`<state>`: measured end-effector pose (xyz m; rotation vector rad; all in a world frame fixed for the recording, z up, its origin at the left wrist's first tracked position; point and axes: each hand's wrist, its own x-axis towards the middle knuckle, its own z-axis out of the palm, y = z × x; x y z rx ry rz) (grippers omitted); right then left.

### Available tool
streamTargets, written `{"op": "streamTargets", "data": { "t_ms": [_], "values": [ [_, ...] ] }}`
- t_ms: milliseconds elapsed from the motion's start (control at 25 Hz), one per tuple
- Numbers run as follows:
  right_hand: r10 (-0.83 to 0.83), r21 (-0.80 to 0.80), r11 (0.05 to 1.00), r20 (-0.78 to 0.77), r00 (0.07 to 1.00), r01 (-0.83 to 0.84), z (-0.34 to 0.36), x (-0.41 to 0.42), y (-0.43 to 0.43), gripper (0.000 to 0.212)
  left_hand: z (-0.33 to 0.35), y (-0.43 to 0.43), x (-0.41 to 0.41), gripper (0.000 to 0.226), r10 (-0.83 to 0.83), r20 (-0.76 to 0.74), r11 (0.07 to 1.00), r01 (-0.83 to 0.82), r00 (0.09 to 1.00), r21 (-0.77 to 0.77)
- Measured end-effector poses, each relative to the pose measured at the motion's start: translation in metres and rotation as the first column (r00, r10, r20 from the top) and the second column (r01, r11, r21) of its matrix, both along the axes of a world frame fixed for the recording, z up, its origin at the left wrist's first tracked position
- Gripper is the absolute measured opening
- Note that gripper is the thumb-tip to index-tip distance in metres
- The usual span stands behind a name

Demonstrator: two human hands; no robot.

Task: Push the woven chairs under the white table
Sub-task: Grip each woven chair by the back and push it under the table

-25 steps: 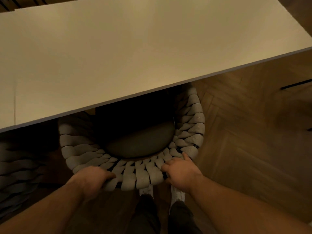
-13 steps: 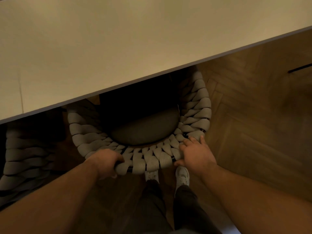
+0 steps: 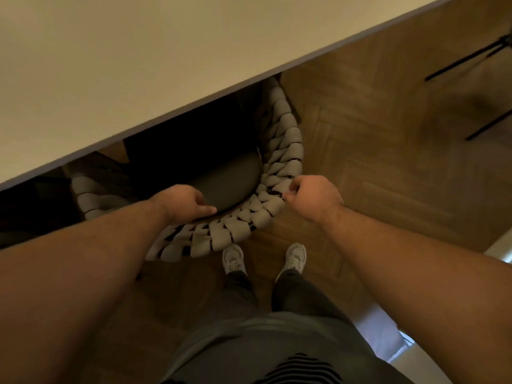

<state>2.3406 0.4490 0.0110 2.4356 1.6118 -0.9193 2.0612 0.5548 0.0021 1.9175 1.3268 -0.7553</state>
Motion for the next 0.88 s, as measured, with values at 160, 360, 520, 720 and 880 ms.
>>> {"op": "streamTargets", "data": {
  "t_ms": [160, 360, 520, 720, 880],
  "values": [
    [-0.217, 0.034, 0.976, 0.059, 0.974, 0.215, 0.024, 0.067, -0.017, 0.031, 0.034, 0.026, 0.083, 0.040, -0.095, 0.121, 0.990, 0.081, 0.988, 0.113],
    [-0.409, 0.095, 0.912, 0.100, 0.907, 0.400, 0.053, 0.174, -0.050, 0.033, 0.083, 0.052, 0.218, 0.036, -0.272, 0.213, 0.951, 0.228, 0.938, 0.208],
    [-0.535, 0.149, 0.842, 0.096, 0.840, 0.519, 0.075, 0.278, -0.085, 0.033, 0.107, 0.054, 0.346, 0.038, -0.407, 0.214, 0.898, 0.347, 0.888, 0.270],
    [-0.628, 0.147, 0.771, 0.017, 0.778, 0.619, 0.094, 0.396, -0.144, 0.034, 0.120, 0.020, 0.489, 0.040, -0.545, 0.205, 0.826, 0.478, 0.813, 0.299],
    [-0.684, 0.182, 0.716, -0.009, 0.730, 0.673, 0.095, 0.461, -0.172, 0.035, 0.128, -0.006, 0.575, 0.042, -0.587, 0.245, 0.795, 0.492, 0.772, 0.355]
  ]
}}
